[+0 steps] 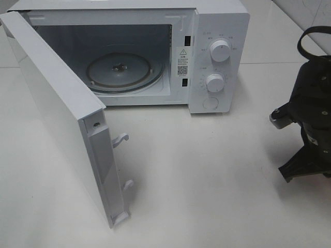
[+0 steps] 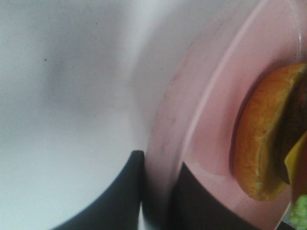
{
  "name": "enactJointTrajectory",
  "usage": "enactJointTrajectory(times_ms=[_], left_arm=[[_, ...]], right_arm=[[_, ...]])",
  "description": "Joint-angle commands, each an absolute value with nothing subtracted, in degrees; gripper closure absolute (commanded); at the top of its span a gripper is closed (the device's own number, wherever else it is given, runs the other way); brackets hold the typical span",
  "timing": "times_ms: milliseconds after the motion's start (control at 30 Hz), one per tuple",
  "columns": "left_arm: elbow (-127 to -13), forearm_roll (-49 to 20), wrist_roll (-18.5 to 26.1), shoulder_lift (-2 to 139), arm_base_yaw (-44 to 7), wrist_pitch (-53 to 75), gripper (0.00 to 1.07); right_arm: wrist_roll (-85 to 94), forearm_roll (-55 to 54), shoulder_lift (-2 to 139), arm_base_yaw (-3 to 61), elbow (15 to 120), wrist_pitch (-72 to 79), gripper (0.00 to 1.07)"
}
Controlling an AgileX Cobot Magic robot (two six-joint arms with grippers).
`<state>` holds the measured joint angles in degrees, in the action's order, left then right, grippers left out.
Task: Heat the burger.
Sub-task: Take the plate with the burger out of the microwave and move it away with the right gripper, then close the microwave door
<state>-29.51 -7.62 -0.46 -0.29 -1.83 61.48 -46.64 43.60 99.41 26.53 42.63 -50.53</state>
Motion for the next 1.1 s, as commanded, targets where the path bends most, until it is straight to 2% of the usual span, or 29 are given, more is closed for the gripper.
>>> enactJointTrajectory(times_ms=[33,433,700,767,867,933,967,1033,1100], left_arm=[[-29.45,-7.68,-0.74,-1.15,-1.60,60.96,0.09],[-29.45,-7.68,-0.74,-1.15,-1.60,60.96,0.09],[-29.45,-7.68,-0.74,-1.15,-1.60,60.96,0.09],[-29.45,-7.68,-0.74,-1.15,-1.60,60.96,0.09],[-29.45,-7.68,-0.74,-1.15,-1.60,60.96,0.09],[-29.45,-7.68,-0.74,-1.15,-1.60,60.96,0.09],[-29.45,-7.68,-0.74,-1.15,-1.60,60.96,0.09],[-29.45,-7.68,-0.74,-1.15,-1.60,60.96,0.09],[-29.45,-7.68,-0.74,-1.15,-1.60,60.96,0.09]], right_arm=[[-48.24,47.04,100.73,26.41,42.63,-52.71,1.06],[-51.45,46.18,108.58,26.41,42.63,-51.68,1.03],[-52.37,45.95,108.86,26.41,42.74,-51.05,0.99],[-52.31,45.95,107.49,26.47,42.74,-51.05,0.92],[-52.25,45.95,106.97,26.47,42.74,-51.05,0.89],[-51.68,45.38,104.11,26.47,42.74,-51.39,0.77],[-51.68,45.38,104.11,26.47,42.74,-51.39,0.77],[-50.02,43.83,101.24,26.47,42.74,-51.45,0.59],[-49.39,43.20,100.21,26.47,42.74,-51.45,0.56]])
